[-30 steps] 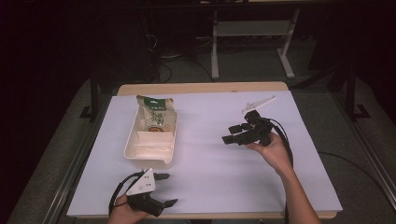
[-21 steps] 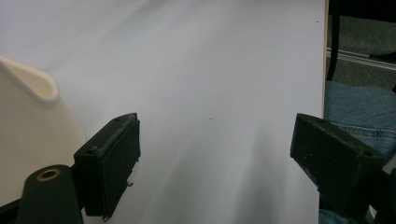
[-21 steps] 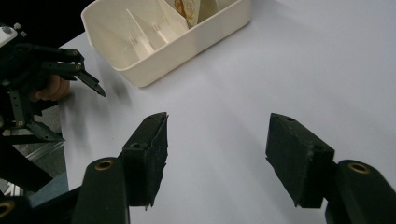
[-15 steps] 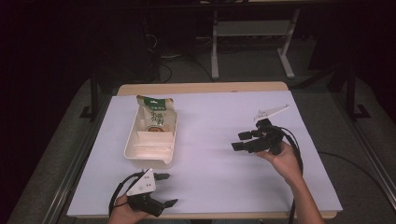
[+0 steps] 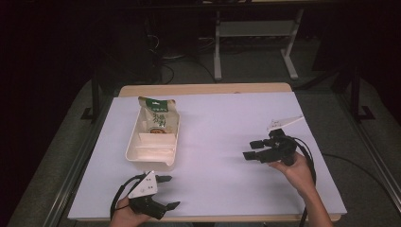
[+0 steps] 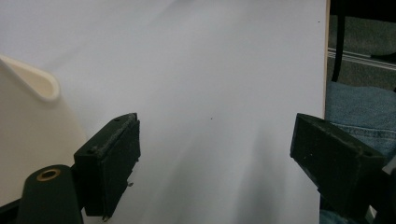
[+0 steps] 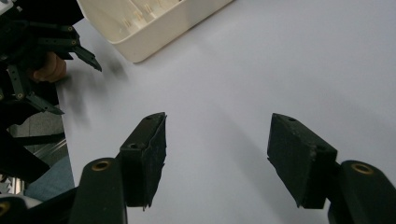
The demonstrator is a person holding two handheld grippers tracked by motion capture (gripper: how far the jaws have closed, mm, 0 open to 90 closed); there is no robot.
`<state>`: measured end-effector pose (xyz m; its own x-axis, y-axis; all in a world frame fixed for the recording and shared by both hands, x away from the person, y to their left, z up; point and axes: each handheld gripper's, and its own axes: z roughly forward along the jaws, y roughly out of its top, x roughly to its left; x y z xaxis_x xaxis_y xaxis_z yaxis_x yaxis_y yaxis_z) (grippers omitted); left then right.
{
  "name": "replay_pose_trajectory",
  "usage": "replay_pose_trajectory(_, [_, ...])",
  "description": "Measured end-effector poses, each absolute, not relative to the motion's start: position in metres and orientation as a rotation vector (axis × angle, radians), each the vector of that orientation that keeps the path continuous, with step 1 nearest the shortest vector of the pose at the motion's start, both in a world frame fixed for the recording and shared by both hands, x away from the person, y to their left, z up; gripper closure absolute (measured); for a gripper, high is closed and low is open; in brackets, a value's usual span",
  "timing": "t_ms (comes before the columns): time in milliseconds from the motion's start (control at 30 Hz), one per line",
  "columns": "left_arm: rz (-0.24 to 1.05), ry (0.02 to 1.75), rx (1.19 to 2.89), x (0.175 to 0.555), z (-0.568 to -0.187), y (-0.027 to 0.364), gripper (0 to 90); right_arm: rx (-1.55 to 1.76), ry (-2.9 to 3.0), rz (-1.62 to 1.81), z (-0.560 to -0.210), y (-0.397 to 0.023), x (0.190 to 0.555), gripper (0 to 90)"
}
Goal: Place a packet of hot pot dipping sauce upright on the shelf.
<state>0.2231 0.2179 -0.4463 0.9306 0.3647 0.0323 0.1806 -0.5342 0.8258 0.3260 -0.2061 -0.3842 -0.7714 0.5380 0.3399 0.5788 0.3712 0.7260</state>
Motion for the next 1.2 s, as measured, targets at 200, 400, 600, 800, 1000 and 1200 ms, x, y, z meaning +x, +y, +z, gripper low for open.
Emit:
replay_pose_trajectory(200, [0.249, 0.385, 2.146, 0.223, -0.446, 0.218, 15.6, -1.055, -2.548, -1.402, -0.389, -0.214, 0.318, 35.9])
replay_pose_trajectory(400, [0.248, 0.383, 2.151, 0.223, -0.446, 0.217, 15.6, -1.059, -2.545, -1.41, -0.392, -0.219, 0.31, 35.5])
replay_pose_trajectory(600, [0.248, 0.384, 2.151, 0.223, -0.447, 0.218, 15.6, -1.063, -2.542, -1.411, -0.397, -0.224, 0.303, 35.3])
replay_pose_trajectory(800, [0.25, 0.383, 2.152, 0.223, -0.447, 0.217, 15.6, -1.069, -2.537, -1.391, -0.403, -0.229, 0.294, 35.3])
replay_pose_trajectory(1000, [0.252, 0.383, 2.153, 0.223, -0.447, 0.217, 15.6, -1.078, -2.526, -1.406, -0.41, -0.234, 0.285, 35.3])
replay_pose_trajectory(1200, [0.253, 0.384, 2.155, 0.223, -0.447, 0.217, 15.6, -1.095, -2.524, -1.409, -0.415, -0.239, 0.278, 34.8])
